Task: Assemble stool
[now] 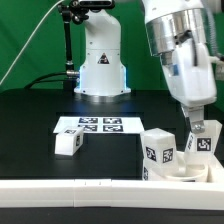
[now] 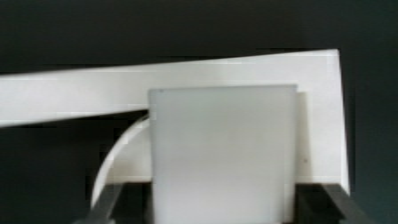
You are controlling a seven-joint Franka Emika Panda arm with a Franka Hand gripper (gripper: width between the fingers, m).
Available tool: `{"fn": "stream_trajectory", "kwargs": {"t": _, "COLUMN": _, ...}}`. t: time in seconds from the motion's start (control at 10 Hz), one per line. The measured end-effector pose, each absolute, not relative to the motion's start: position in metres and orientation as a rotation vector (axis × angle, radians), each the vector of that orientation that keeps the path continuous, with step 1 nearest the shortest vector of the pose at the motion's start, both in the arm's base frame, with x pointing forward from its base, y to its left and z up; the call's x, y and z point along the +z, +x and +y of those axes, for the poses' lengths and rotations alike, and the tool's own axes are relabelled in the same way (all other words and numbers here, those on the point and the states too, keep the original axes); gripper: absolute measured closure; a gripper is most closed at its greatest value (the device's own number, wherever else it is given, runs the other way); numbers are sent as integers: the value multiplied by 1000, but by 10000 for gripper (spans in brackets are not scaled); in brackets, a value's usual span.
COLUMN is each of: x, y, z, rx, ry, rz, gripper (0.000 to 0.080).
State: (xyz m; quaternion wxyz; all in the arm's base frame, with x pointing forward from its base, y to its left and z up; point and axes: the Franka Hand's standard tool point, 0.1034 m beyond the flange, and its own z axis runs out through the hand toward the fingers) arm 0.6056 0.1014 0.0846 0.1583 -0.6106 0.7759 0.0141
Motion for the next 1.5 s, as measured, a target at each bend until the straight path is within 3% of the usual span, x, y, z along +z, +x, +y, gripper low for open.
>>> {"fn": "stream_trajectory", "kwargs": {"t": 0.6, "x": 83, "y": 604, "z": 102, "rx": 146, "ry": -1311, "rz": 2483, "gripper": 459}}
{"fn": "stream_trajectory", "kwargs": {"t": 0.7, "x": 83, "y": 604, "z": 102, "rx": 147, "ry": -1322, "rz": 2478, "gripper": 241}}
{"fn": "stream_trajectory", "kwargs": {"t": 0.8, "x": 87, "y": 606, "z": 107, "rx": 165, "ry": -1404, "rz": 2440, "gripper": 241}}
{"fn": "stream_trajectory", "kwargs": {"t": 0.9, "x": 96, "y": 611, "z": 112, "rx": 167, "ry": -1458, "rz": 2396, "gripper": 169}}
{"fn": "stream_trajectory", "kwargs": {"t": 1.5, "x": 98, "y": 611, "z": 113, "rx": 84, "ry": -1838, "rz": 2100, "gripper": 151}}
